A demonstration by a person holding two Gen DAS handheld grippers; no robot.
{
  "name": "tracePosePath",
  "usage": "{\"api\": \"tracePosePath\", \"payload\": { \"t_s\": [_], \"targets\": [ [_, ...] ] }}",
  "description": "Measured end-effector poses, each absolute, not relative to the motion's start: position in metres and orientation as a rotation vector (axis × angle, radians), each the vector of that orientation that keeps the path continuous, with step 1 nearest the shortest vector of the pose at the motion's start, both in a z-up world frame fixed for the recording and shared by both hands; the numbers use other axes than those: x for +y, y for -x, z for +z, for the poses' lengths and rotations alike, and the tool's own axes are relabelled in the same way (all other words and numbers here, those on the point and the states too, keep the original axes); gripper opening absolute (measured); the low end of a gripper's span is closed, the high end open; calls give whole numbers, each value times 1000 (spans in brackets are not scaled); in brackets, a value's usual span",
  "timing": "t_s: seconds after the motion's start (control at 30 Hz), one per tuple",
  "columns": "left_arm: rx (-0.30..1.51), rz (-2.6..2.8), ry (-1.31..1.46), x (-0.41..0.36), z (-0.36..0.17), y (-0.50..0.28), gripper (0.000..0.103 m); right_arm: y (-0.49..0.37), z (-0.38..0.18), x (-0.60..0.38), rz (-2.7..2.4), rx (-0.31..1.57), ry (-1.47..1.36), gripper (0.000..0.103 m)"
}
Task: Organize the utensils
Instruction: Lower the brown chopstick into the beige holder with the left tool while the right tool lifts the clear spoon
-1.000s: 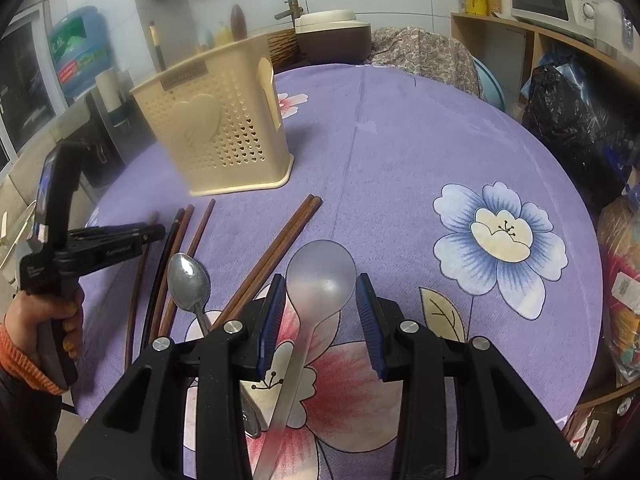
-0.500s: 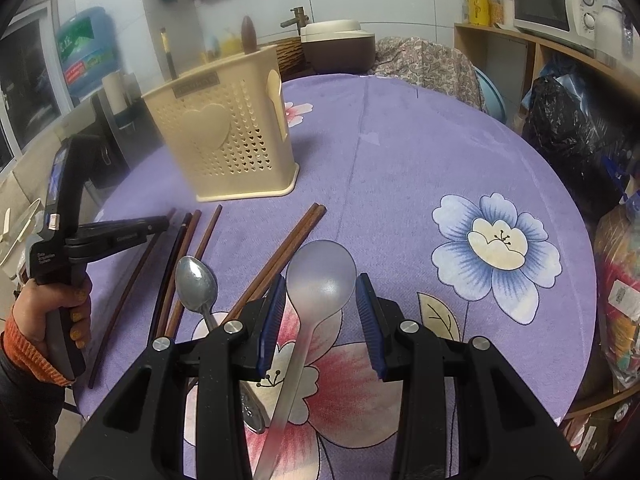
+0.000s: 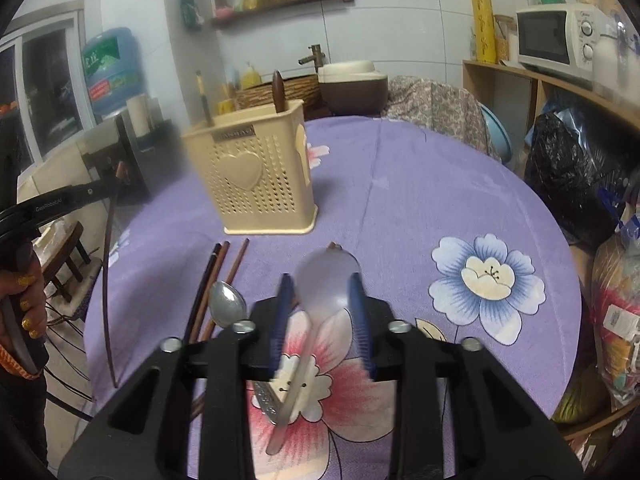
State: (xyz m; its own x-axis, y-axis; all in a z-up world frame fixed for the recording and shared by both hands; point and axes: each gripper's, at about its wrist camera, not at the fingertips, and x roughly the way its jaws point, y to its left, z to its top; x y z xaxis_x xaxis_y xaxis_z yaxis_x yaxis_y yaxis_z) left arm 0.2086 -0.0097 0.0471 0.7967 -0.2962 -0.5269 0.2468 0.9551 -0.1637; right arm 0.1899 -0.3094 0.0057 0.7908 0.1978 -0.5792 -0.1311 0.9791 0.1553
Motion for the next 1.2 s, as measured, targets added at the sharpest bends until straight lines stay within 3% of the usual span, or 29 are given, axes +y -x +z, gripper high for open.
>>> {"api": "tracePosePath", "payload": {
  "t_s": [0.3,0.57,0.97,1.07,1.2],
  "targets": [
    [547,-297,103,-3,56,-202,8,-197,7,-314,188,651,-113,26],
    [544,-302,110,1,56,-200,8,-229,-39,-306,128,835,-87,50],
    [531,-312,110,-2,60,-199,8,-274,-76,-279,2,931,-7,50],
    [524,-311,114,-3,61,-199,8,-278,-76,-274,4,919,1,37],
    [511,-312,123,-2,64,-198,8,-270,-69,-275,51,898,-25,36]
  ]
}}
